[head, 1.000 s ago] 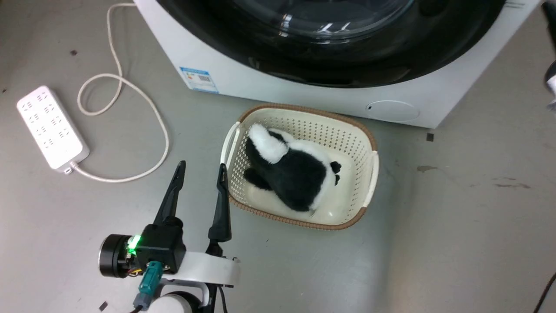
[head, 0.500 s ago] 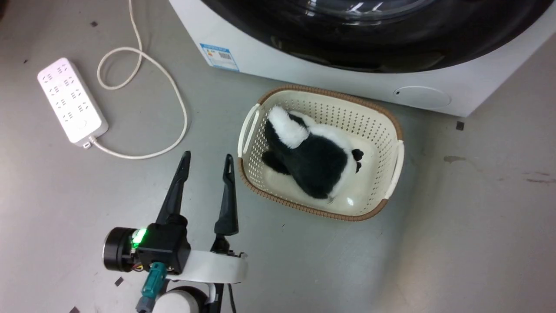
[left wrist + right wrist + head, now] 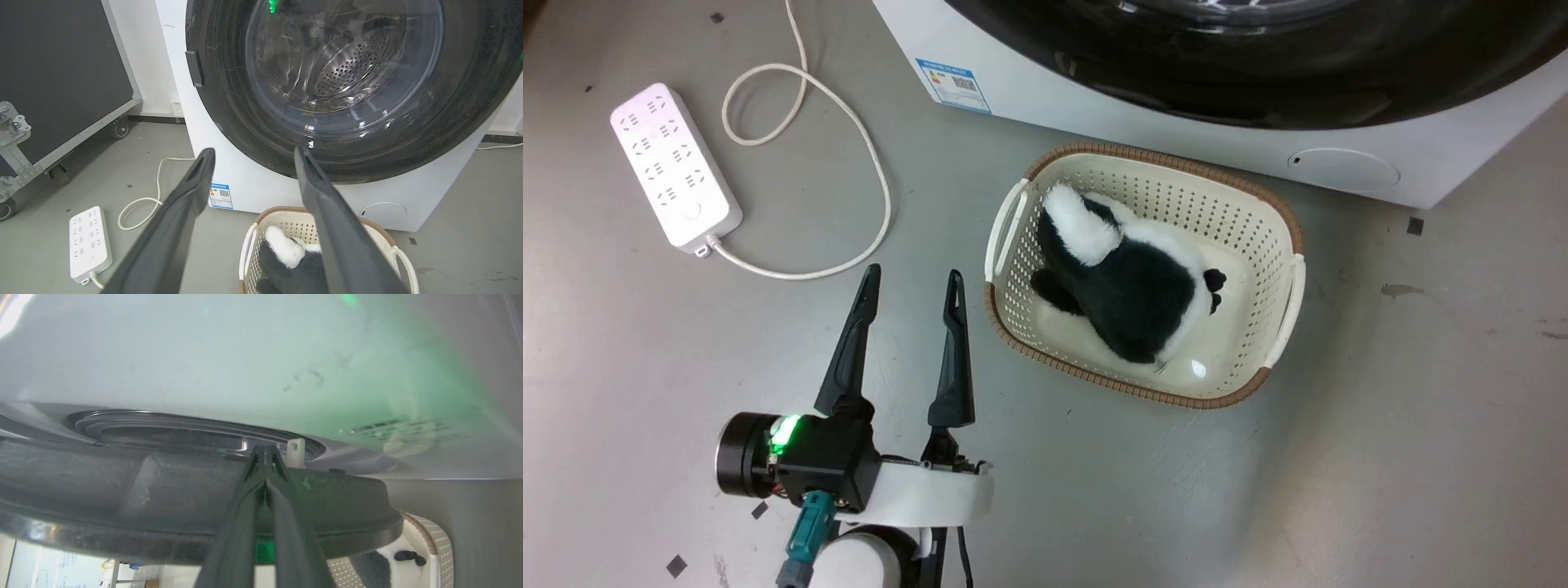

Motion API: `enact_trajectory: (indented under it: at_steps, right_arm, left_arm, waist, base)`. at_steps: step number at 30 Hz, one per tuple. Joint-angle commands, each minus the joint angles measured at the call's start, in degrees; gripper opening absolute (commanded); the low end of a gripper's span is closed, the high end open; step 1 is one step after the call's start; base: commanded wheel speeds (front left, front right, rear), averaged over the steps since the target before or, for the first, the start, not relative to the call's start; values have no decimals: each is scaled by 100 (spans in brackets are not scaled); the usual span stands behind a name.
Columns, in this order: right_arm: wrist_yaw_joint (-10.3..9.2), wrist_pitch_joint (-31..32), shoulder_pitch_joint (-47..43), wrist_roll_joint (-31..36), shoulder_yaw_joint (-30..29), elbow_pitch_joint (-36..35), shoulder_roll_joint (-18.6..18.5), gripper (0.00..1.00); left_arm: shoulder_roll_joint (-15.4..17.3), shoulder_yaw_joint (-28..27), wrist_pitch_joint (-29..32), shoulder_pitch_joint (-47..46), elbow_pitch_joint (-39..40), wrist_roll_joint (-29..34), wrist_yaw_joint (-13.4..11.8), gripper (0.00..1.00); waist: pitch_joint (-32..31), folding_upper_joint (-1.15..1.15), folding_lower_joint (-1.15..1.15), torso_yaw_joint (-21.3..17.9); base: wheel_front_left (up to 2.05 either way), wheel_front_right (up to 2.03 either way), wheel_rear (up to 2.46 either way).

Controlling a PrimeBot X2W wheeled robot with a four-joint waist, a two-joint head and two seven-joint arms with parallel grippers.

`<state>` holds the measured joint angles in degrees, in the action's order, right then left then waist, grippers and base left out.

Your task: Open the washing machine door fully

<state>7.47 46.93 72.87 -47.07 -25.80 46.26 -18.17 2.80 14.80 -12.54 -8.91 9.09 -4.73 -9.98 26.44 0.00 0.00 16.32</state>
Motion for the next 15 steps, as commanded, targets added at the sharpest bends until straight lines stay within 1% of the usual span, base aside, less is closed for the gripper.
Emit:
enact_trajectory:
  at_steps: [1,4,9,11,15]
  right_arm:
    - [3,180,95,-154,-78,99,45,0]
    - [3,476,-38,-249,-190,40,88,0]
    - [3,1032,-392,-484,-467,-97,263,0]
    - [3,1257,-596,-569,-567,-193,406,0]
    - [2,1703,-1041,-689,-731,-420,816,0]
  left_arm:
    - [7,51,-70,-115,31,-10,-41,100]
    - [7,97,-105,-125,13,-17,-29,100]
    - [8,108,-165,-90,-33,26,14,100]
    - [8,98,-189,-61,-58,70,49,100]
    - [10,39,-237,65,-83,120,110,100]
  waist:
    - [-39,0,0,-9]
    - [-120,0,0,-7]
    - [-335,0,0,-48]
    - [-431,0,0,-83]
    - [-605,0,0,-172]
  base:
    - [0,0,0]
    - [0,0,0]
    - [0,0,0]
    - [0,0,0]
    - [0,0,0]
